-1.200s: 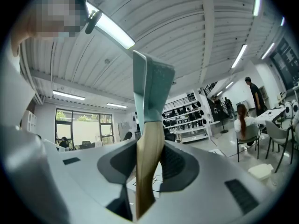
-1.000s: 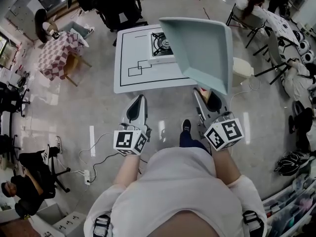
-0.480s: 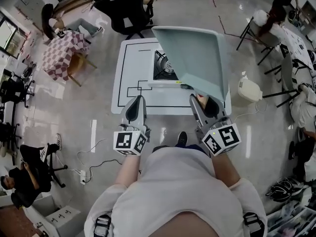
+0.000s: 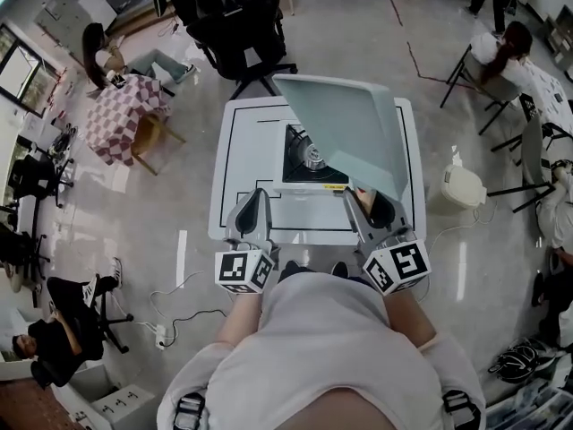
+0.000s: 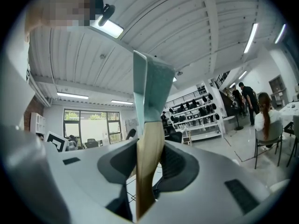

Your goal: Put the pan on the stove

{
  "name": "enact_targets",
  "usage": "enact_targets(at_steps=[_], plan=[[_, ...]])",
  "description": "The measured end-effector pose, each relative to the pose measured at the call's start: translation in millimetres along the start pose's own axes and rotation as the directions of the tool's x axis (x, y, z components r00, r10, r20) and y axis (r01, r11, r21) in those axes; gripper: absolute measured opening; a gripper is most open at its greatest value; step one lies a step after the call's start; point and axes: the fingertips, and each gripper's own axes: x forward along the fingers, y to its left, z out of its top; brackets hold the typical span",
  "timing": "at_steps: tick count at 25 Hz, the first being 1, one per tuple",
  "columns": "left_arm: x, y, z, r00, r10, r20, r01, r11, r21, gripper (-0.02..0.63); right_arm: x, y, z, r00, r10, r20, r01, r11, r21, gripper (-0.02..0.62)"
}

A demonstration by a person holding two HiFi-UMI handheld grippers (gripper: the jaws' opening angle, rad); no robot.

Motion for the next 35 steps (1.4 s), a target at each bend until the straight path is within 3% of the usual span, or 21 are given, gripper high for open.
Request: enact_targets(at_steps=[12, 16, 19, 22, 26, 29, 32, 35], plan=[[39.4, 41.7, -7.0, 0.995, -0.076, -0.059, 0.075, 0.997, -0.017, 0.011, 54.7, 0.9, -15.8, 0.998, -0.047, -0.036, 0.049, 0.997, 0.064, 0.138], [44.3, 49.7, -14.5, 0.993, -0.084, -0.08, 0.082, 0.996, -0.029, 0.011, 67.8, -1.6, -32.5, 0.997, -0.008, -0.071, 0.02, 0.985, 0.169, 0.138], [44.9, 55.6, -19.5, 0.993, -0.078, -0.093, 0.075, 0.997, -0.035, 0.011, 79.3, -4.9, -51.7, 0.994, 0.047, -0.101, -0.015, 0.955, 0.296, 0.137], [44.3, 59.2, -22.4, 0.992, -0.07, -0.105, 0.066, 0.997, -0.043, 0.011, 91.3, -9.8, -75.0, 0.984, 0.129, -0.12, -0.061, 0.889, 0.454, 0.137], [42.4, 59.8, -30.0, 0.99, -0.067, -0.122, 0.059, 0.996, -0.066, 0.011, 105.9, -17.8, -112.0, 0.964, 0.206, -0.166, -0.061, 0.783, 0.619, 0.137], [41.9, 63.1, -36.2, 0.989, -0.057, -0.138, 0.047, 0.996, -0.072, 0.011, 117.2, -18.6, -136.5, 0.951, 0.261, -0.167, -0.059, 0.682, 0.729, 0.137], [41.3, 66.0, -41.4, 0.987, -0.043, -0.152, 0.032, 0.997, -0.075, 0.011, 126.5, -21.3, -158.9, 0.942, 0.29, -0.171, -0.035, 0.589, 0.808, 0.137], [40.2, 69.3, -46.3, 0.986, -0.029, -0.166, 0.016, 0.997, -0.08, 0.011, 135.5, -26.8, -178.6, 0.933, 0.31, -0.181, -0.014, 0.536, 0.844, 0.137]])
